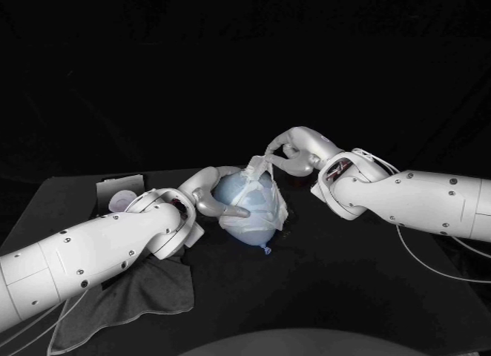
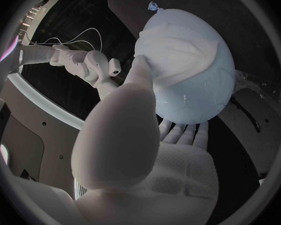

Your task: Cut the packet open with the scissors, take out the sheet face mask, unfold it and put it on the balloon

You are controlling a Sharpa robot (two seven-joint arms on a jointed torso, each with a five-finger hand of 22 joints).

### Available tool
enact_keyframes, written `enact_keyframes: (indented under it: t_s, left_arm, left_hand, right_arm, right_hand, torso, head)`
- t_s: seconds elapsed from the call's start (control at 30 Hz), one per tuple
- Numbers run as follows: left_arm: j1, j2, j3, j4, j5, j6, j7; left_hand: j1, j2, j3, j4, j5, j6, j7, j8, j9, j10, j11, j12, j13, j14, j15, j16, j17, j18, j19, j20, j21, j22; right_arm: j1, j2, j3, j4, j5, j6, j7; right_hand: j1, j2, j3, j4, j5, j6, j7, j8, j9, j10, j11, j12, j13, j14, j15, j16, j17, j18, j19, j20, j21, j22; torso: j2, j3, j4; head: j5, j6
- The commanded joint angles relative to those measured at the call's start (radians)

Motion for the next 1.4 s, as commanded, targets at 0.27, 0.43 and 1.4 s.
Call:
enact_keyframes:
  t_s: [0.27, 0.43, 1.4]
  left_arm:
    - [-0.002, 0.000, -0.001, 0.001, 0.006, 0.020, 0.000]
    - [-0.002, 0.001, -0.001, 0.001, 0.009, 0.020, 0.002]
    - [-0.002, -0.069, 0.001, 0.073, 0.198, 0.022, 0.157]
  left_hand:
    - [0.011, -0.002, 0.000, -0.002, -0.003, -0.005, 0.124, 0.004, 0.000, -0.003, -0.001, 0.003, 0.000, 0.000, 0.001, -0.005, 0.001, 0.011, -0.001, -0.008, -0.004, -0.002]
    - [0.010, -0.002, -0.002, -0.002, -0.003, -0.005, 0.124, 0.004, 0.000, -0.003, -0.001, 0.003, 0.000, 0.000, 0.001, -0.006, 0.001, 0.011, -0.002, -0.008, -0.005, -0.002]
    - [-0.053, -0.010, -0.054, -0.002, -0.001, 0.045, 0.126, 0.027, 0.019, 0.027, 0.006, 0.009, 0.004, 0.006, 0.018, -0.007, 0.004, 0.012, 0.000, -0.005, -0.006, -0.004]
  right_arm:
    - [0.002, -0.007, 0.001, -0.007, -0.022, 0.033, -0.060]
    - [0.003, -0.006, 0.001, -0.010, -0.024, 0.044, -0.069]
    - [0.008, -0.015, 0.000, -0.028, 0.120, 0.102, -0.122]
  right_hand:
    - [0.009, -0.006, 0.012, -0.012, 0.003, 0.011, -0.007, 0.007, 0.018, 0.104, -0.010, 0.005, 0.263, 0.105, -0.005, 0.004, 0.264, -0.001, 0.003, -0.002, 0.000, 0.029]
    - [0.009, -0.007, 0.012, -0.013, 0.003, 0.011, -0.007, 0.007, 0.018, 0.104, -0.010, 0.005, 0.263, 0.105, -0.005, 0.004, 0.264, -0.001, 0.002, -0.002, -0.001, 0.028]
    - [0.021, -0.050, -0.579, 0.214, 0.005, -0.327, 0.142, -0.164, -0.098, -0.553, 0.130, -0.921, -0.637, -0.450, 0.123, -0.597, -0.668, 0.104, -0.495, 0.120, -0.793, -0.559]
  torso:
    - [0.000, -0.0003, 0.0000]
    - [0.000, -0.0002, 0.0002]
    - [-0.002, -0.0007, -0.0003]
  head:
    - [0.002, 0.000]
    - [0.003, 0.001]
    - [0.009, -0.006]
